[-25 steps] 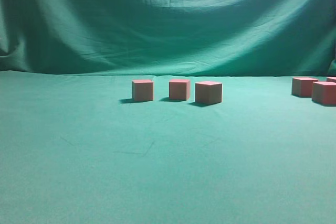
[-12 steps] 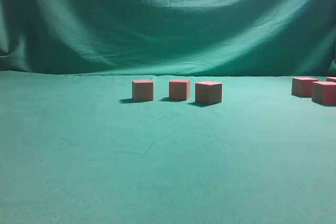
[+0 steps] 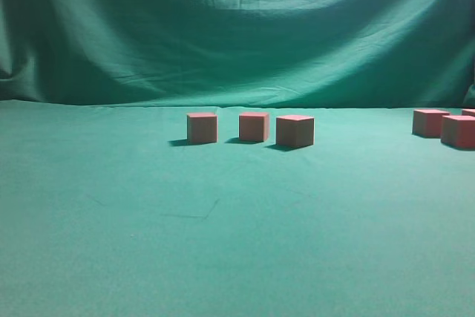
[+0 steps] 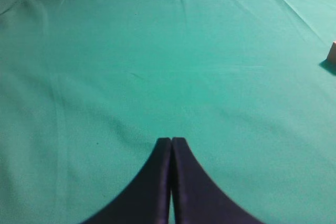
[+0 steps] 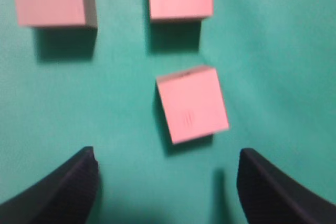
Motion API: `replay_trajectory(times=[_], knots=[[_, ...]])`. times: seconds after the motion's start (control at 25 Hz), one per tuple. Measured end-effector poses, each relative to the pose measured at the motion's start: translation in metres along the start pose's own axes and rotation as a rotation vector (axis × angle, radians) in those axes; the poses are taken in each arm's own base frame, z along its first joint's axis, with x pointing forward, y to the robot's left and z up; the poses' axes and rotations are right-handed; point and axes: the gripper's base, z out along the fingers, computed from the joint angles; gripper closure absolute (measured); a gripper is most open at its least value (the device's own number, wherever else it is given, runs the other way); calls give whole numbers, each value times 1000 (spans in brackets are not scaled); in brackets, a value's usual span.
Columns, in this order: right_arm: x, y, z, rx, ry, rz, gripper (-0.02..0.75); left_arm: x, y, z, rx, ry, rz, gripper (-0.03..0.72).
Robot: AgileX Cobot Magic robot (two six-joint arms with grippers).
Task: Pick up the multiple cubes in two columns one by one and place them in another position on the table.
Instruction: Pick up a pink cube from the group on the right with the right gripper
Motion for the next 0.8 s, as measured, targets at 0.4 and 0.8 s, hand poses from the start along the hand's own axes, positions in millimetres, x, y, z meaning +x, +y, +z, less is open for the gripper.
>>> replay_trajectory(times=[0.4,0.8], knots=[[-10,-7,27,-2,-19,8,234,0,0,0,0,0,0,688],[-12,-7,35,-6,-5,13,472,0,0,0,0,0,0,688]])
